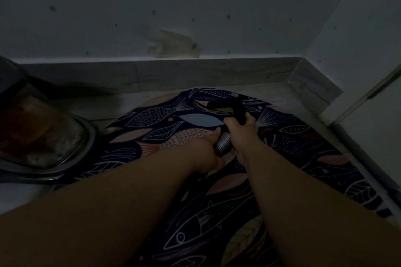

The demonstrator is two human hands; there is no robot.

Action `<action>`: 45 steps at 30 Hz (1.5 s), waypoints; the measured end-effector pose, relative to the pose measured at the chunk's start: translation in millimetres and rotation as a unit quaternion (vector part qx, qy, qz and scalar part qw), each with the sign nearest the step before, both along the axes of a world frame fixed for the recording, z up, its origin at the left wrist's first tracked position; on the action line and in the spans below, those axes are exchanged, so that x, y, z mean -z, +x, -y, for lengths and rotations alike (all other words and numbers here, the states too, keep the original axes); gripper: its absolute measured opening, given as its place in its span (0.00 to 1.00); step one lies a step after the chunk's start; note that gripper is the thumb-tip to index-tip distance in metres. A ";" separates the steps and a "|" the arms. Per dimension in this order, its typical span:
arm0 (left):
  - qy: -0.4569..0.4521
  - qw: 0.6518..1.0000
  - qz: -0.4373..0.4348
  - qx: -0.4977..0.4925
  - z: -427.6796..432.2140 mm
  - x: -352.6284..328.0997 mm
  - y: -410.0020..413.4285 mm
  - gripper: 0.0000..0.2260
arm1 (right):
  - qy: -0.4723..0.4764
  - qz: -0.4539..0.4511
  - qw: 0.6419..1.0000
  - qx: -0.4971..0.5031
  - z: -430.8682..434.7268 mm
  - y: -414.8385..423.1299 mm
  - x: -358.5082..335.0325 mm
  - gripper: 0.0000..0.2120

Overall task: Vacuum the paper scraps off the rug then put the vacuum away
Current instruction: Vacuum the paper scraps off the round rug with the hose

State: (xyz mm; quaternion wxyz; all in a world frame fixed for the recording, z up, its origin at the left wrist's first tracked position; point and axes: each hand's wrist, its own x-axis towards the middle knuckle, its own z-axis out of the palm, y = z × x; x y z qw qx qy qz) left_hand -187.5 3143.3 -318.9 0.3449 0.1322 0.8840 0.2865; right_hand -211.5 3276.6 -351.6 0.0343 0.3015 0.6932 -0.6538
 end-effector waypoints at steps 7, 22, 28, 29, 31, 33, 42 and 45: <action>-0.002 1.000 -0.024 0.012 4.2 -7.2 1.2 0.41 | -0.001 -0.002 1.000 -0.017 3.2 -2.5 -5.9 0.34; -0.028 0.998 -0.006 0.058 -57.2 -9.6 7.5 0.40 | 0.033 0.007 0.997 0.064 -57.5 15.5 -4.2 0.39; -0.004 0.998 0.006 0.069 -96.4 -10.0 12.1 0.38 | 0.048 0.002 0.994 0.099 -91.7 23.5 -0.3 0.38; -0.003 0.997 0.003 0.071 -102.0 -10.3 11.2 0.38 | 0.049 0.002 0.994 0.098 -96.4 23.6 -0.8 0.38; 0.001 0.997 -0.005 0.071 -110.6 -10.2 8.4 0.38 | 0.051 0.001 0.995 0.089 -104.9 21.9 -0.7 0.38; 0.005 0.998 -0.011 0.065 -116.5 -8.5 4.5 0.38 | 0.045 0.001 0.996 0.082 -110.4 18.1 -2.1 0.38; -0.011 1.000 -0.006 0.012 -118.9 6.2 -12.1 0.41 | 0.024 -0.010 0.999 0.034 -110.9 -9.1 3.6 0.38; -0.019 1.000 -0.004 -0.010 -113.4 7.0 -16.3 0.40 | 0.020 -0.010 1.000 -0.002 -105.4 -19.2 6.0 0.38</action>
